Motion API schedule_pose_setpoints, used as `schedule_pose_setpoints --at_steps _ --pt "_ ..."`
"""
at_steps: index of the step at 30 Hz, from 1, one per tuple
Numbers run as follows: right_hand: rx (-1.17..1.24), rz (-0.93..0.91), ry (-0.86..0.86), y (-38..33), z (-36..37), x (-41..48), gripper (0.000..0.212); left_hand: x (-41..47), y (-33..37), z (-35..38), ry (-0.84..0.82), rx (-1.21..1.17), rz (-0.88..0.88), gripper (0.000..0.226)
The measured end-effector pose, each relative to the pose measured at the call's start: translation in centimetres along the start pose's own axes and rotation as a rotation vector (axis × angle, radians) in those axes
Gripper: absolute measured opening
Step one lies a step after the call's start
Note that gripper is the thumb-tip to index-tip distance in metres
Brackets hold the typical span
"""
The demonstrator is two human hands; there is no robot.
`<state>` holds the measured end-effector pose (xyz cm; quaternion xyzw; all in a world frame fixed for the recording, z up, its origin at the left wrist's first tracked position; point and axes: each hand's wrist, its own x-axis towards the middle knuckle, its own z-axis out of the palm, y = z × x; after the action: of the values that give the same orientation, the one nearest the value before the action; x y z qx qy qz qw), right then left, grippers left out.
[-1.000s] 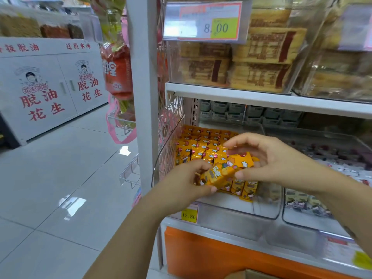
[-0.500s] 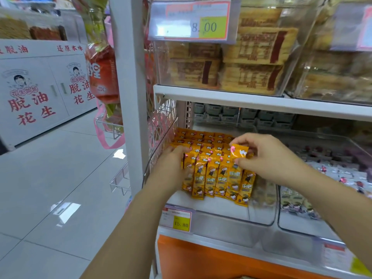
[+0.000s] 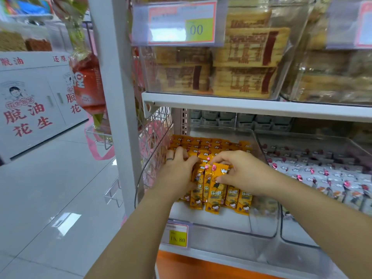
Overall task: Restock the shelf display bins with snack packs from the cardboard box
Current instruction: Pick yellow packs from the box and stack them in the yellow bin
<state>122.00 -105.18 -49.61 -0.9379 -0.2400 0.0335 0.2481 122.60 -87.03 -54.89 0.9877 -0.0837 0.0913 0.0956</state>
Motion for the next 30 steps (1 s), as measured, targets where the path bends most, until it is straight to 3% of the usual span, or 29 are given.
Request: schedule_pose_setpoints --at_steps 11,16,21,30 --pt "0.062 0.006 -0.014 0.2 1.3 1.0 0.035 -0.2 -0.8 -0.7 -0.048 -0.132 -0.044 0.043" --pt "0.083 -0.016 0.06 -0.5 1.2 1.7 0.034 -0.2 -0.9 -0.9 -0.095 0.009 0.002 0.054" --pt "0.125 -0.042 0.047 -1.1 1.1 2.2 0.033 0.1 -1.1 -1.3 -0.137 0.116 -0.03 0.049" --pt "-0.016 -0.043 0.058 -1.4 1.3 2.7 0.035 0.1 -1.1 -1.2 -0.161 0.16 -0.064 0.048"
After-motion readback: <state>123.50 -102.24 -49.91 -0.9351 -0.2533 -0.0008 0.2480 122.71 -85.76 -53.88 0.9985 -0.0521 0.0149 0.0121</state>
